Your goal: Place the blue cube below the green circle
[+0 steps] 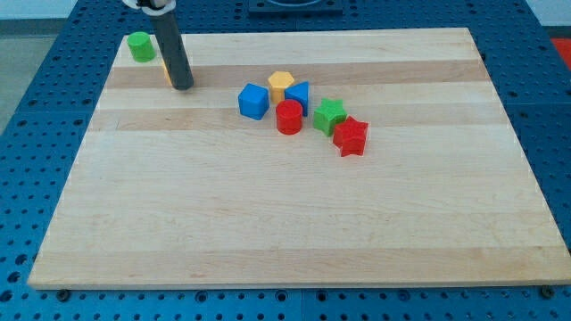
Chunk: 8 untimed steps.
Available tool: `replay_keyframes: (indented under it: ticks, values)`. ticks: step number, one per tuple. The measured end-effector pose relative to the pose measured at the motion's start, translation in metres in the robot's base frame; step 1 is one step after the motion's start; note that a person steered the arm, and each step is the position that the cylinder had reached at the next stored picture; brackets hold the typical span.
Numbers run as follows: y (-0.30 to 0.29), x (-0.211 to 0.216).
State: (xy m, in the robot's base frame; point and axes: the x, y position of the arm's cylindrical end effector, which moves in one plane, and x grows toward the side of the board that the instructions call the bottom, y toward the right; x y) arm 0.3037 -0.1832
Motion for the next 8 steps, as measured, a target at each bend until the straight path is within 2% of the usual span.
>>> replay_keyframes:
  ticks: [1, 2, 3, 5, 6, 7, 8]
  values:
    - [-0.021, -0.033]
    - [-0.023, -0.044]
    - [-0.011, -0.02]
    - [0.086, 0.112]
    - [0.143, 0.113]
    - [0.156, 0.075]
    - [0.15, 0.063]
